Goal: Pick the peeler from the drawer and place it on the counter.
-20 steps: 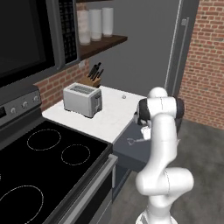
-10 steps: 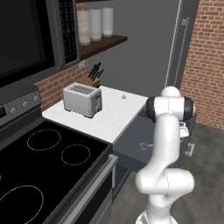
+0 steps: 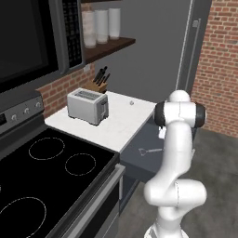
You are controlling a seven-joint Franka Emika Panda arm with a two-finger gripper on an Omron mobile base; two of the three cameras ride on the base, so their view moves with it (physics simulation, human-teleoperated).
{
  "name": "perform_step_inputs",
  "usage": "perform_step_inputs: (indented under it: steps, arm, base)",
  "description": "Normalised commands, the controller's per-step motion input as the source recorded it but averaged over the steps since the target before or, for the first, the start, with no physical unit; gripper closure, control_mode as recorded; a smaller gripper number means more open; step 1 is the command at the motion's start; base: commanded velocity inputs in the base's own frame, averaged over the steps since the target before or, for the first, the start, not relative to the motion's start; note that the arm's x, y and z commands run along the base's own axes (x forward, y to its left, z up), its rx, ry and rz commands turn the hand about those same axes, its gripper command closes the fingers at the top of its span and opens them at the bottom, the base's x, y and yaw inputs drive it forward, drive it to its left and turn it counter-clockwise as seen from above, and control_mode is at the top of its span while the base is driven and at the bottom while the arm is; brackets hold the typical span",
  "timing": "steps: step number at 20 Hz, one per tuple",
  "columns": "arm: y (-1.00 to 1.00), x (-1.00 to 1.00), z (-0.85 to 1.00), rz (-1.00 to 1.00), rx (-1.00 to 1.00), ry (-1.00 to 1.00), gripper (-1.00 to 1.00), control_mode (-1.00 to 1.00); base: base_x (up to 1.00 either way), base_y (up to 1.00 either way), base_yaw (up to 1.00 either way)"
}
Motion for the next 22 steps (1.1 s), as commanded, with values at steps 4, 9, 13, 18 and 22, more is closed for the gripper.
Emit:
perform_step_inputs:
  steps: [4,9,13,18,22]
  arm:
    - [-0.08,0.16,-0.01,-0.31,0.0,0.0,-1.0,-1.0]
    - [-0.98,-0.35,0.05,-0.33,0.0,0.1,-1.0,-1.0]
    - [-0.07,-0.05,0.24,-0.33,-0.01,0.1,-1.0,-1.0]
    - [1.0,0.23,0.57,-0.17,-0.07,0.0,-1.0,-1.0]
    - [0.9,0.11,0.11,-0.14,-0.1,0.02,-1.0,-1.0]
  base:
    - [0.0,0.0,0.0]
    - [0.0,0.0,0.0]
    - [0.0,0.0,0.0]
    - [0.0,0.0,0.0]
    - [0.0,0.0,0.0]
